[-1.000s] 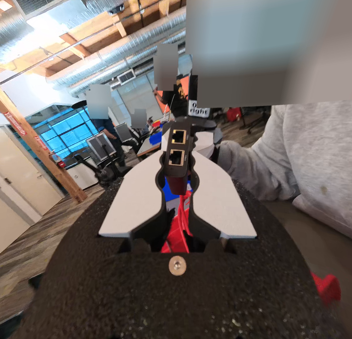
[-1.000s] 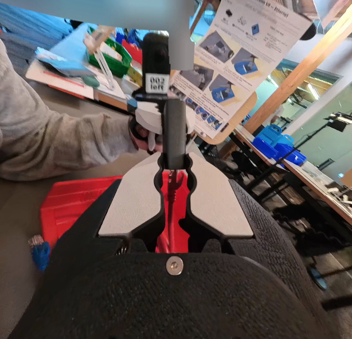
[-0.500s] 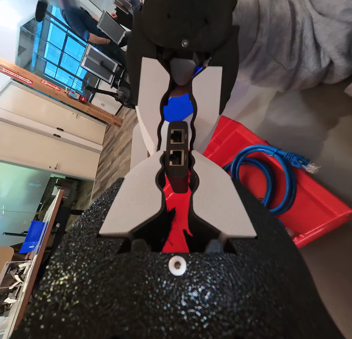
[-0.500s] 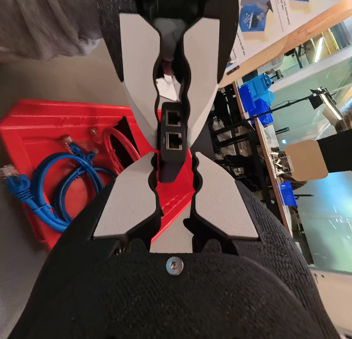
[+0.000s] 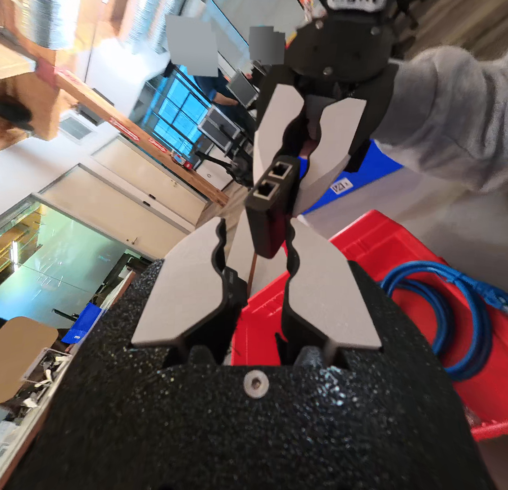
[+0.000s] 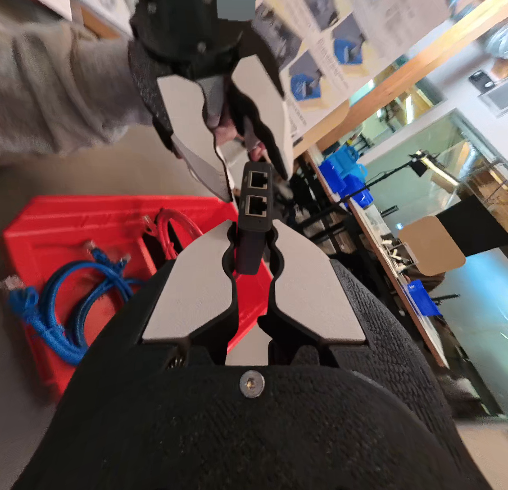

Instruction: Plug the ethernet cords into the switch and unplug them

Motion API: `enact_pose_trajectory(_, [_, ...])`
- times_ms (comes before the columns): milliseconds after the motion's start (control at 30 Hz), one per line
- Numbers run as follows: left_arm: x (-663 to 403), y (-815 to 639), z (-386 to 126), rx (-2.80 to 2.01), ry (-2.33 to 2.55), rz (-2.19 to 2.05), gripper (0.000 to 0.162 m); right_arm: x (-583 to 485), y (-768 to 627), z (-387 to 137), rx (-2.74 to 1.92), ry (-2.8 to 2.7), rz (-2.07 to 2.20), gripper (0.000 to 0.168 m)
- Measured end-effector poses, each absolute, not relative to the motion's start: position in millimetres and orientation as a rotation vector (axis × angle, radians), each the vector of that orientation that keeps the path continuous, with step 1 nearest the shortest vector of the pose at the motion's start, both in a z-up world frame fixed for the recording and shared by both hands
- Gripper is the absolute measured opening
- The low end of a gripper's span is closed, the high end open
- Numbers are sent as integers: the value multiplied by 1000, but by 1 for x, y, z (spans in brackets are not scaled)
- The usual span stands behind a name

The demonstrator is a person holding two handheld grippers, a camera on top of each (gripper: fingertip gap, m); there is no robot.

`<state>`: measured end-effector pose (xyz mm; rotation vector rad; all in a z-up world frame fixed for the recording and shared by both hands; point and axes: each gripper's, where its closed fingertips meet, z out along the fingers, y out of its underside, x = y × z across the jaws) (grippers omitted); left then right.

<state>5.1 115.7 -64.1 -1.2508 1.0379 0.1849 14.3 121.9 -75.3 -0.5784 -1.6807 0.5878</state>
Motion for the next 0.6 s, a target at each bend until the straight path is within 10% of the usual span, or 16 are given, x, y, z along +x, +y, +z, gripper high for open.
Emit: enact_pose_trajectory(600, [69,125,-59,-1237,761,-798,17,45,160,23,-567,-856,1189,18])
